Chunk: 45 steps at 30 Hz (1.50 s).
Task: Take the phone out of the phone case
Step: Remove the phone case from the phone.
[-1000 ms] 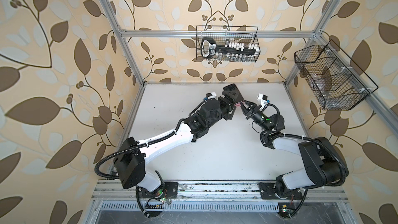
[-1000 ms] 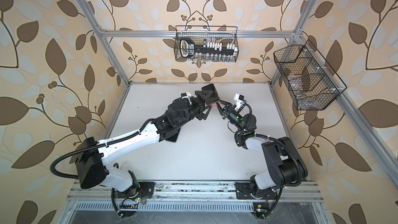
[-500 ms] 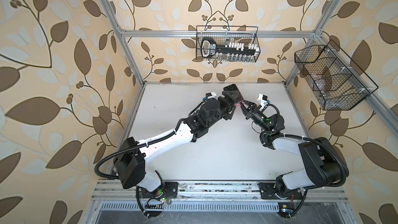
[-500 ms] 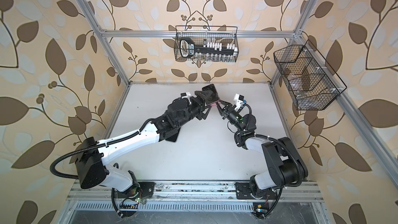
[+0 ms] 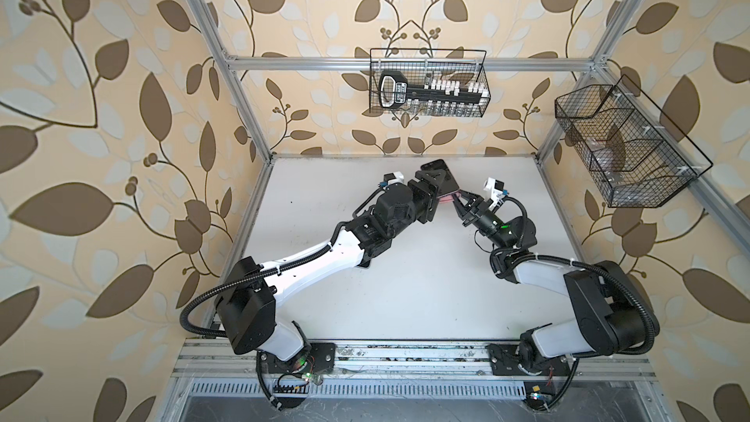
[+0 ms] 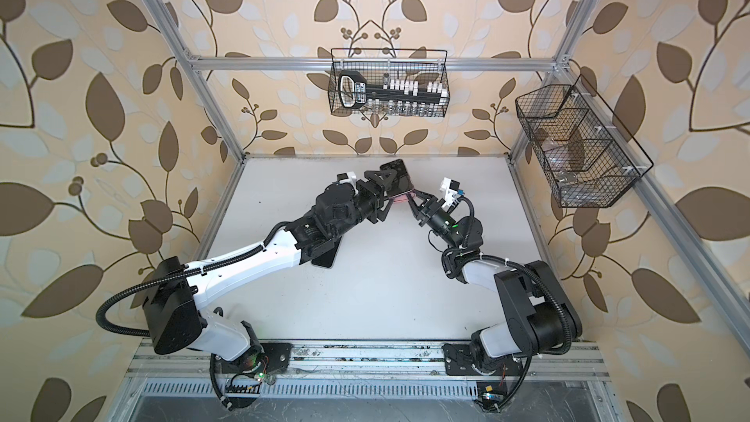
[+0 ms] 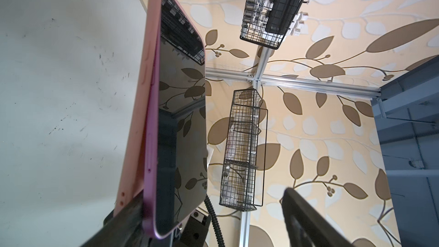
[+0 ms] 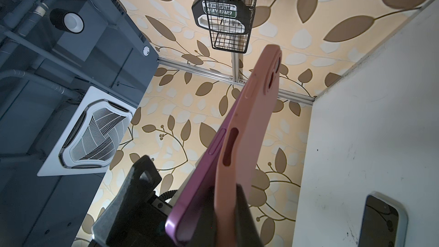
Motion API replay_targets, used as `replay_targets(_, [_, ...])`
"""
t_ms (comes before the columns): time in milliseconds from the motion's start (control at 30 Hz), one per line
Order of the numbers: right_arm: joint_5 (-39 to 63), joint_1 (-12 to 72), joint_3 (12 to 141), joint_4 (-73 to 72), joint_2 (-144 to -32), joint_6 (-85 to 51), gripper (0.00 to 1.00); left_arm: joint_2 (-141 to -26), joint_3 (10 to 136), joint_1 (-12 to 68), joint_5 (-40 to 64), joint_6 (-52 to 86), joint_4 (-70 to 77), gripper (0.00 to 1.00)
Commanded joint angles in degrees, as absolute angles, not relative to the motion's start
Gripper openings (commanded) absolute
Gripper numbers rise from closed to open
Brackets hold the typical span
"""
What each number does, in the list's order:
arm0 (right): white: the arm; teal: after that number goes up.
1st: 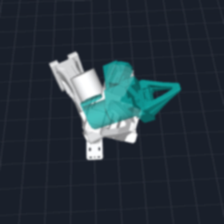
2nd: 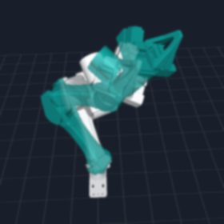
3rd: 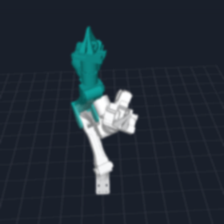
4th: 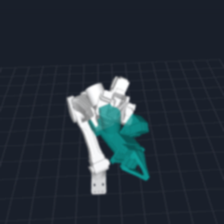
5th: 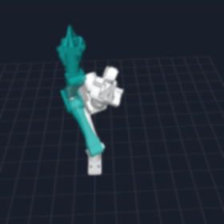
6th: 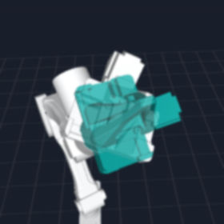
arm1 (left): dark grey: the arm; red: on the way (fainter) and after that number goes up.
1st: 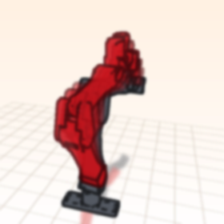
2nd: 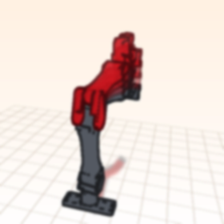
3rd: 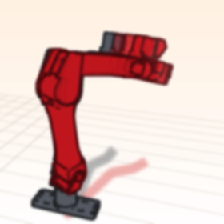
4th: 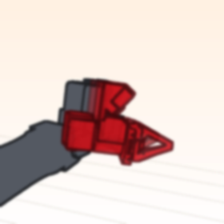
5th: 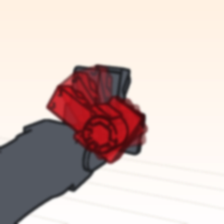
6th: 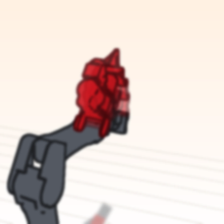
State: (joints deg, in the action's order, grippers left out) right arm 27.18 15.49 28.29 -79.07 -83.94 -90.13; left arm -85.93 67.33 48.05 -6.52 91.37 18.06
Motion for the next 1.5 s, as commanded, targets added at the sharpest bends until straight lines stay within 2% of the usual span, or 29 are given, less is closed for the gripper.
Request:
replay_targets(0, [27.9,16.0,27.9,-85.4,-81.6,-90.9,0.00,-86.6,69.0,47.1,-9.2,89.6,18.9,0.84])
replay_targets(167, [27.9,16.1,27.9,-85.4,-81.5,-91.1,0.00,-87.0,69.3,46.8,-8.9,89.3,18.7,0.77])
replay_targets(233, [27.9,16.2,27.9,-85.4,-81.4,-91.1,0.00,-87.2,69.4,46.7,-8.6,89.2,19.0,0.68])
replay_targets(300, [27.9,16.2,27.9,-85.4,-81.4,-91.1,0.00,-87.5,69.4,46.6,-8.4,89.3,18.9,0.65])
replay_targets(367, [28.0,16.3,27.9,-85.4,-81.3,-91.1,0.00,-87.8,69.6,46.5,-8.0,89.3,19.0,0.52])
replay_targets(467, [28.0,16.2,27.9,-85.3,-81.2,-91.1,0.00,-88.5,70.0,46.4,-7.3,89.5,19.2,0.43])
replay_targets(800, [28.0,16.3,28.1,-84.8,-81.0,-90.8,0.00,-89.4,70.4,46.2,-6.5,89.6,19.6,0.37])
replay_targets(1300, [28.1,16.5,28.3,-83.9,-81.2,-90.2,0.00,-90.4,70.5,45.8,-4.7,89.6,20.6,0.14])
replay_targets(1467, [28.2,16.5,28.3,-83.0,-80.9,-89.8,0.00,-90.8,71.2,45.8,-3.9,88.4,20.6,0.00])
